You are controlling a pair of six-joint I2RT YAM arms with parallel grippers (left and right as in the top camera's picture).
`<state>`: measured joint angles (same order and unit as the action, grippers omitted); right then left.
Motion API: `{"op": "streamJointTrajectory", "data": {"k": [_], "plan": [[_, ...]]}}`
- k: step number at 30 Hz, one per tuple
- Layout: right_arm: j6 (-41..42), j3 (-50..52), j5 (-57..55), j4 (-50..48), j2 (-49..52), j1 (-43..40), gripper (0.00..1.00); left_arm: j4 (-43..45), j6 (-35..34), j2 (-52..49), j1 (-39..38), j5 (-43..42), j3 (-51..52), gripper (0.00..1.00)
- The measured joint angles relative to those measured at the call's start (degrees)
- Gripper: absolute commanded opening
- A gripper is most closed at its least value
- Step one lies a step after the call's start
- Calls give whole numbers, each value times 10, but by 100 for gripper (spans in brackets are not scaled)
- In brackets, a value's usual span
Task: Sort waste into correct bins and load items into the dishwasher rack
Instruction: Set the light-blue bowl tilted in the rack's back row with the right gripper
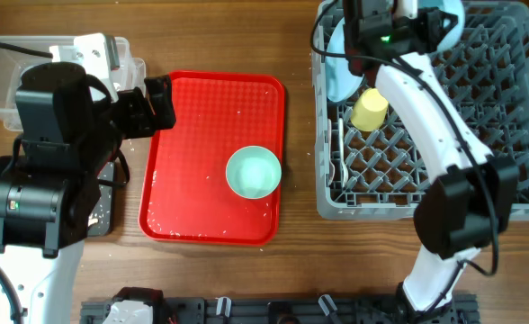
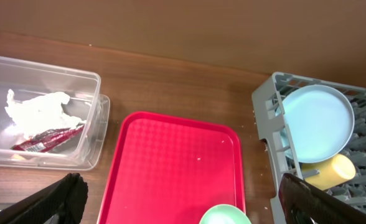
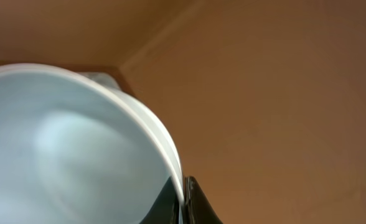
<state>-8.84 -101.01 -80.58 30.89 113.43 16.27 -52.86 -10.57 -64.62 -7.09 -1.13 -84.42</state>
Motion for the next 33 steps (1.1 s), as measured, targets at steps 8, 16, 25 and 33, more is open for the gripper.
{"op": "streamJointTrajectory", "data": {"k": [8, 16, 25, 33], "plan": [[-118, 0, -2, -72, 62, -19, 4, -6, 2, 0, 0, 0, 0, 100], [96, -4, 138, 164, 66, -52, 4, -8, 4, 0, 0, 0, 0, 100], [184, -4, 202, 138, 66, -96, 4, -7, 4, 0, 0, 0, 0, 100], [192, -6, 243, 131, 78, -68, 4, -5, 4, 0, 0, 0, 0, 100]]}}
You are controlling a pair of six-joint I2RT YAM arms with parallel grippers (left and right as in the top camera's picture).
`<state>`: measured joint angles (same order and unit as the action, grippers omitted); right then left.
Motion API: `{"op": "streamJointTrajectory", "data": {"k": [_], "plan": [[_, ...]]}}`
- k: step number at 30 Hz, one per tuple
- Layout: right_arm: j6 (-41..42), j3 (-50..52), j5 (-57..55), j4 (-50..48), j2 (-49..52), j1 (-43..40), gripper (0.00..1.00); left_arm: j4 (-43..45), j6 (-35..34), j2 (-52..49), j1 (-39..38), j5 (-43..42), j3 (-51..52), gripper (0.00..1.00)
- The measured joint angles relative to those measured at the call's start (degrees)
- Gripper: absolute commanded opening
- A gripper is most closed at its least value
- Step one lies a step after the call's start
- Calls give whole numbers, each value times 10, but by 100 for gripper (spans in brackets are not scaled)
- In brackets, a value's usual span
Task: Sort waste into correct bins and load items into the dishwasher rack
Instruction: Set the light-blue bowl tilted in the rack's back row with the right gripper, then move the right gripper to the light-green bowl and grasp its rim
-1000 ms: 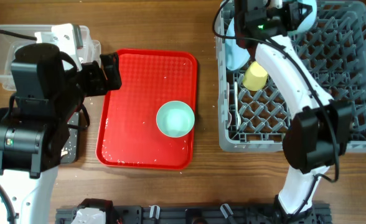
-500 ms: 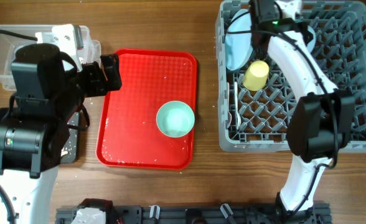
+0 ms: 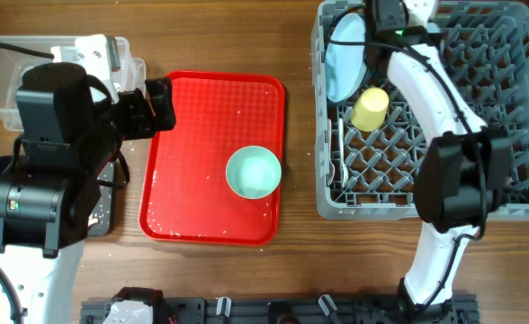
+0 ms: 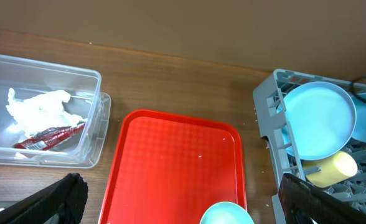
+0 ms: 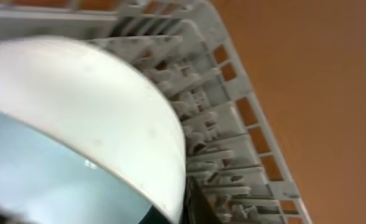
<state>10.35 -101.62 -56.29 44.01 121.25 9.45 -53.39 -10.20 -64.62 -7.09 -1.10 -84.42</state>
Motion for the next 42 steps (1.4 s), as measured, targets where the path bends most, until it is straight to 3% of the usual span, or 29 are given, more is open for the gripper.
{"op": "streamJointTrajectory", "data": {"k": [4, 5, 7, 9, 15, 23, 31, 36, 39, 42], "plan": [[1, 0, -3, 1, 6, 6, 4, 0, 0, 0, 0, 0, 0, 100], [2, 0, -3, 1, 6, 6, 10, 0, 0, 0, 0, 0, 0, 100], [3, 0, 3, 12, 7, 6, 45, 0, 0, 0, 0, 0, 0, 100], [1, 0, 19, 19, 14, 8, 57, 5, 0, 0, 0, 0, 0, 100], [10, 0, 60, 63, 18, 26, 77, 9, 0, 0, 0, 0, 0, 100], [45, 0, 158, 106, -1, 28, 82, 11, 0, 0, 0, 0, 0, 100], [53, 0, 181, 128, -147, 28, 84, 11, 0, 0, 0, 0, 0, 100], [71, 0, 281, 170, -291, 37, 83, -3, 0, 0, 0, 0, 0, 100], [75, -1, 360, 192, -389, 118, 83, -5, 0, 0, 0, 0, 0, 100], [76, -1, 432, 204, -387, 235, 80, -6, 0, 0, 0, 0, 0, 100]]}}
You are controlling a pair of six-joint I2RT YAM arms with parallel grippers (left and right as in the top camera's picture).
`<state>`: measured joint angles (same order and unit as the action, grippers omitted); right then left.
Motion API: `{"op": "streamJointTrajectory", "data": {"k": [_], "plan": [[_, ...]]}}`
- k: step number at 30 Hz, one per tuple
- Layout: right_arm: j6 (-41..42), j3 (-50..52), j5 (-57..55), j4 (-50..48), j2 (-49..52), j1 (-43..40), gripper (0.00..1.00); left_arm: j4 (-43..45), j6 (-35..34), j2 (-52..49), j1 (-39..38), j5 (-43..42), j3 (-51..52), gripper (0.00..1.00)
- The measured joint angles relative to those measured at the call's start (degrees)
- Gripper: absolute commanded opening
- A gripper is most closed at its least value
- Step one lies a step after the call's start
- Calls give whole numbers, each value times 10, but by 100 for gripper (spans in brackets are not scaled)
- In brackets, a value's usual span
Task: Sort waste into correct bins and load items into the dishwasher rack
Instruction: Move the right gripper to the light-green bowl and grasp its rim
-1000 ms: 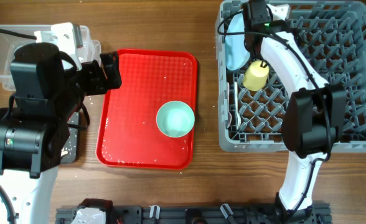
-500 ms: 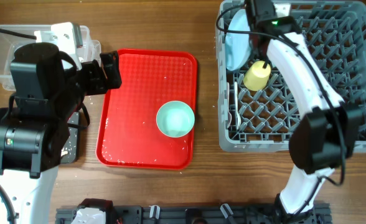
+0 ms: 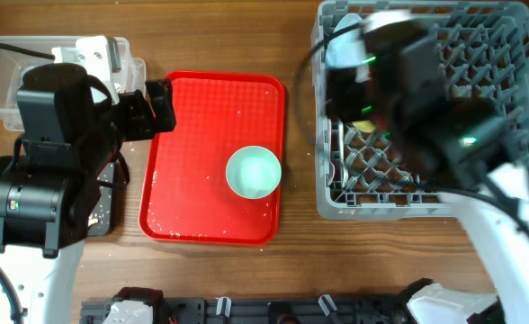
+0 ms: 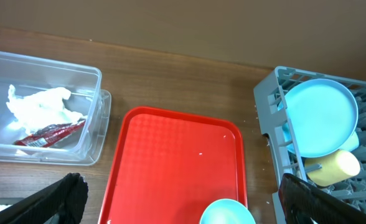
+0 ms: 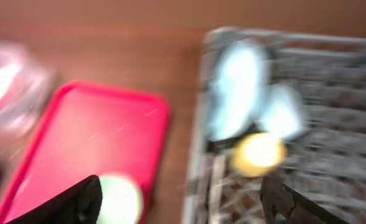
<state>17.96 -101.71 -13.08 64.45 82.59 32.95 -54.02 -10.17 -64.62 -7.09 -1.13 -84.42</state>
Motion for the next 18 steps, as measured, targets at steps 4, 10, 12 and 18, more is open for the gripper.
{"op": "streamJointTrajectory", "data": {"k": [4, 10, 12, 18], "plan": [[-5, 51, 63, -28, 64, 80, 79, 0, 9, 10, 29, 0, 0, 100], [-88, 108, 108, -99, 228, 120, 76, -14, 25, 73, 110, -22, 0, 100], [-102, 112, 114, -92, 272, 120, 76, -20, 26, 75, 113, -27, 0, 100], [-131, 124, 85, -108, 316, 91, 76, -26, 26, 75, 113, -31, 0, 100]]}}
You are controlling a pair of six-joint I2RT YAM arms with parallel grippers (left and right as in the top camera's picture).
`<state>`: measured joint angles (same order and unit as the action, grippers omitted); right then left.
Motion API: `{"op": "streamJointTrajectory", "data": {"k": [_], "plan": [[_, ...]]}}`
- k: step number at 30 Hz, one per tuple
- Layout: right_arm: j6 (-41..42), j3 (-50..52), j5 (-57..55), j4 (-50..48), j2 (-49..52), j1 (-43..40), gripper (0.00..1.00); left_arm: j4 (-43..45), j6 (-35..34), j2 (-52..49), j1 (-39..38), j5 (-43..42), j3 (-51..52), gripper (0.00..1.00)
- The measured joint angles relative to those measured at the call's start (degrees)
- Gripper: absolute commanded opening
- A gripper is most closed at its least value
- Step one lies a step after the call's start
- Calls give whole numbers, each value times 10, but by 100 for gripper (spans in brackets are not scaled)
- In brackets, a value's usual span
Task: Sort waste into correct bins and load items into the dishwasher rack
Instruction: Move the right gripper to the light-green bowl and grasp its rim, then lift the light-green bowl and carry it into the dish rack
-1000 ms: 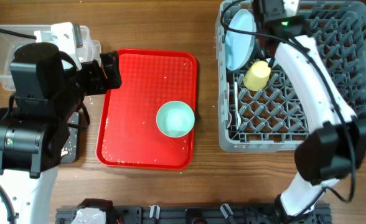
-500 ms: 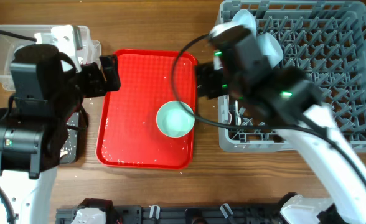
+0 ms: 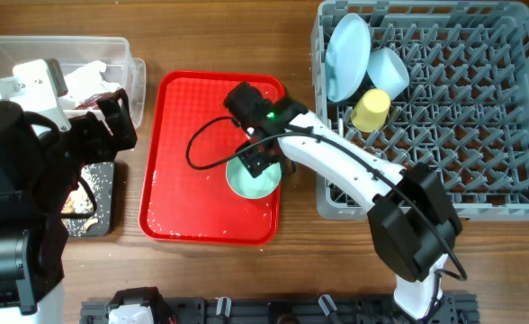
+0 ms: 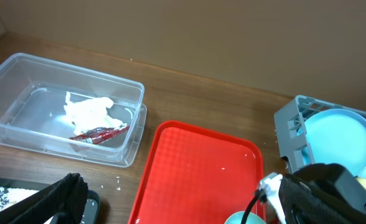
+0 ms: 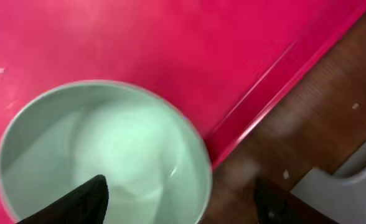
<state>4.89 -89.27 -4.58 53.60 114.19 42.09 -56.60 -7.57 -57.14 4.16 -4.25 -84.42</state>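
Note:
A mint green bowl (image 3: 251, 183) sits upright on the red tray (image 3: 197, 108), near its right edge. My right gripper (image 3: 263, 158) is low over the bowl and open. In the right wrist view the bowl (image 5: 102, 162) fills the lower left, its right rim lying between the spread fingers of the gripper (image 5: 177, 202). The grey dishwasher rack (image 3: 426, 209) holds a blue plate (image 3: 347, 45), a pale bowl (image 3: 387, 67) and a yellow cup (image 3: 370, 110). My left gripper (image 4: 177, 202) hangs open and empty high above the tray's left side.
A clear bin (image 3: 13, 52) at the back left holds crumpled white paper (image 4: 86, 111) and a red wrapper (image 4: 99, 132). A black tray with crumbs (image 3: 89, 202) lies left of the red tray. Most rack slots stand unfilled.
My right gripper was up over the rack and tray; now it is down at the green bowl. My left arm has shifted left, so the clear bin sits nearer the middle of its view.
My right gripper held the pale bowl by its rim over the rack's far left corner. Then it was lower, against the rack. Then it was open and away, with the bowl left beside the blue plate. Now it is around the green bowl's rim on the tray.

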Motion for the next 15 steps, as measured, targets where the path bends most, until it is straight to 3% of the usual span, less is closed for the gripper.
{"op": "streamJointTrajectory", "data": {"k": [10, 12, 14, 15], "plan": [[-82, 66, 60, -113, 0, -29, 63, 0, 0, 0, 0, -1, 0, 100], [-85, 81, 70, -124, 0, -29, 54, 0, 0, 0, 0, -1, 0, 100], [-90, 86, 73, -126, 0, -29, 37, 0, 0, 0, 0, -1, 0, 100], [-91, 86, 74, -130, 0, -29, 24, 0, 0, 0, 0, -1, 0, 100]]}}
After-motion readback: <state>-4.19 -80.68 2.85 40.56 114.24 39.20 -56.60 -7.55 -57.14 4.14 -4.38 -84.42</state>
